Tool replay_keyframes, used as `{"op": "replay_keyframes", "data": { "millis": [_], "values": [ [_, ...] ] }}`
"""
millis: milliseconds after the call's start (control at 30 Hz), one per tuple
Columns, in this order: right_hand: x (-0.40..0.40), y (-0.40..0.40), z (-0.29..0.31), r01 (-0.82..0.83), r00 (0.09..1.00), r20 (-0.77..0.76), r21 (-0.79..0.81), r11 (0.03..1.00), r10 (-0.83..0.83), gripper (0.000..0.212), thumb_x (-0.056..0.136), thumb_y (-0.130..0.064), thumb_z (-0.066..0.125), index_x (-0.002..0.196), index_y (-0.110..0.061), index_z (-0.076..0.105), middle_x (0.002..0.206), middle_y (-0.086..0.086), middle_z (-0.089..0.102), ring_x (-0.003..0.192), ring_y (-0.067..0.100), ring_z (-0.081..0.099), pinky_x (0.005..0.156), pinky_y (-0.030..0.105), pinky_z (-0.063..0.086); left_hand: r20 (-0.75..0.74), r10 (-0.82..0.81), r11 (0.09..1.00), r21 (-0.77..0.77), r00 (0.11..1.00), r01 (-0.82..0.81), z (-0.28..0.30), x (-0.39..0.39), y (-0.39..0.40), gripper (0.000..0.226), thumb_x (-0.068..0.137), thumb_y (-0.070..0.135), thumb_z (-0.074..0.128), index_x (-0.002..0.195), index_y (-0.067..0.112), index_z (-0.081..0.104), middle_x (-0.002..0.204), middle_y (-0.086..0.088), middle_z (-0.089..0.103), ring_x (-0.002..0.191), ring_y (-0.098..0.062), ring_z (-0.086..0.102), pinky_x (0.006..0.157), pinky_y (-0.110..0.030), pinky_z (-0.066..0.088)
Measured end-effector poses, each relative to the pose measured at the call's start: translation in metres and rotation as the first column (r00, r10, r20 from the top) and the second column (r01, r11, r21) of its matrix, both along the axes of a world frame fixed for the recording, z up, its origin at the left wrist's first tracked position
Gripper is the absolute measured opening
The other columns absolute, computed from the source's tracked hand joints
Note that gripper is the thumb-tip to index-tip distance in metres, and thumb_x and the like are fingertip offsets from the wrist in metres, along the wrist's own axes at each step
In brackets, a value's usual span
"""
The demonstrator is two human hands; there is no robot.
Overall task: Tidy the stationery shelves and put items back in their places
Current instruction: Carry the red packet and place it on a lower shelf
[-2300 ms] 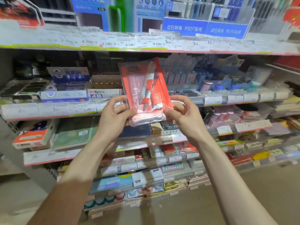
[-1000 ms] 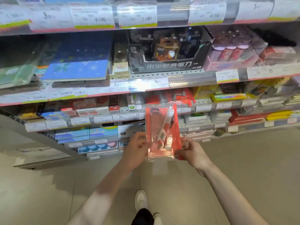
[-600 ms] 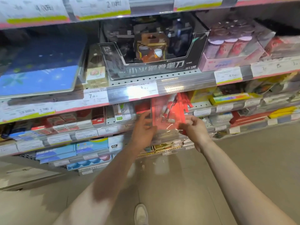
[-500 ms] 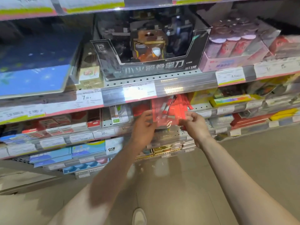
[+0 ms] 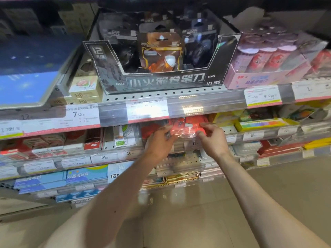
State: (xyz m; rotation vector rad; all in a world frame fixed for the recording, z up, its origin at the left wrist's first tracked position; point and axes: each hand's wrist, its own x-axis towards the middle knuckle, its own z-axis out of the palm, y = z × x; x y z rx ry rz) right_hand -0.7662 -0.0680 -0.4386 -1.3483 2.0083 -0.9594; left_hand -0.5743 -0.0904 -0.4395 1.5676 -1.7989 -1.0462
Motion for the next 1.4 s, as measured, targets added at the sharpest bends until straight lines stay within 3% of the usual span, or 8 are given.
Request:
{"op": "replay_keyframes", "data": {
  "millis": [67,267,367,433,567,833,1133,1400],
  "values": [
    [0.002,-0.003,-0.003,-0.035,0.992,-0.119,0.026,0.999,0.038,0.044,0.092,-0.027,0.063,0.133,-0.013,0.059,0.133,0.003,0.057,0.126,0.022,0.047,0.111,0.038,0.038,0.029,0.004,1.000,0.015,1.000,-0.004,-0.004,-0.003,-0.004,0.049,0.093,0.034,0.063,0.140,0.036,0.048,0.140,0.013,0.053,0.082,0.002,0.060,0.077,-0.014,0.051],
    [0.007,0.003,-0.002,-0.078,0.969,-0.229,0.070,0.994,0.093,0.050,0.096,-0.032,0.058,0.142,-0.015,0.050,0.141,0.005,0.046,0.130,0.026,0.037,0.113,0.037,0.030,0.054,-0.007,1.000,0.000,0.999,0.007,0.000,-0.005,-0.002,0.048,0.095,0.031,0.060,0.141,0.038,0.045,0.133,0.005,0.054,0.097,-0.008,0.061,0.089,-0.023,0.053],
    [0.002,0.007,0.007,-0.100,0.959,-0.256,0.092,0.991,0.121,0.055,0.096,-0.036,0.058,0.144,-0.012,0.046,0.144,0.008,0.047,0.133,0.030,0.039,0.113,0.039,0.030,0.005,-0.009,1.000,-0.011,1.000,0.010,0.005,-0.002,0.005,0.044,0.097,0.033,0.057,0.140,0.036,0.046,0.132,-0.009,0.051,0.068,0.000,0.057,0.064,-0.010,0.052],
    [0.001,0.017,0.014,-0.109,0.957,-0.260,0.081,0.991,0.127,0.056,0.097,-0.038,0.057,0.143,-0.009,0.045,0.144,0.010,0.048,0.134,0.031,0.041,0.113,0.040,0.032,-0.040,0.029,1.000,0.007,0.999,-0.029,0.010,0.002,0.014,0.044,0.096,0.039,0.056,0.139,0.036,0.046,0.133,-0.008,0.052,0.076,0.001,0.061,0.075,-0.022,0.057],
    [0.008,0.054,0.034,-0.150,0.978,-0.146,0.018,0.989,0.151,0.055,0.097,-0.034,0.059,0.144,-0.010,0.045,0.143,0.007,0.050,0.134,0.022,0.044,0.109,0.029,0.034,-0.104,0.096,0.995,0.044,0.990,-0.092,0.035,0.012,0.049,0.041,0.097,0.037,0.055,0.136,0.026,0.049,0.128,0.002,0.057,0.106,-0.010,0.060,0.093,-0.032,0.053],
    [0.048,0.151,0.080,-0.157,0.981,0.118,0.036,0.987,0.152,0.044,0.096,-0.044,0.058,0.134,-0.023,0.055,0.125,-0.006,0.062,0.103,0.006,0.062,0.089,0.035,0.055,-0.155,0.163,0.979,0.144,0.974,-0.141,0.107,0.051,0.149,0.030,0.095,0.042,0.056,0.125,0.038,0.055,0.108,0.020,0.064,0.094,0.004,0.061,0.085,-0.024,0.054],
    [0.103,0.185,0.137,-0.137,0.948,0.281,-0.063,0.989,0.149,0.019,0.096,-0.029,0.061,0.115,-0.027,0.062,0.100,-0.015,0.067,0.088,-0.009,0.062,0.073,0.012,0.051,-0.268,0.300,0.953,0.132,0.916,-0.274,0.159,0.126,0.208,0.022,0.096,0.022,0.059,0.114,0.036,0.061,0.096,0.013,0.071,0.082,-0.007,0.067,0.068,-0.015,0.048],
    [0.178,0.182,0.168,-0.217,0.952,0.197,-0.100,0.971,0.233,0.014,0.099,-0.034,0.056,0.111,-0.036,0.062,0.102,-0.013,0.068,0.087,0.000,0.063,0.072,0.015,0.051,-0.300,0.270,0.962,0.049,0.915,-0.268,0.194,0.203,0.201,0.021,0.097,0.037,0.055,0.117,0.041,0.059,0.105,0.013,0.071,0.094,-0.003,0.067,0.073,-0.018,0.052]
  ]
}}
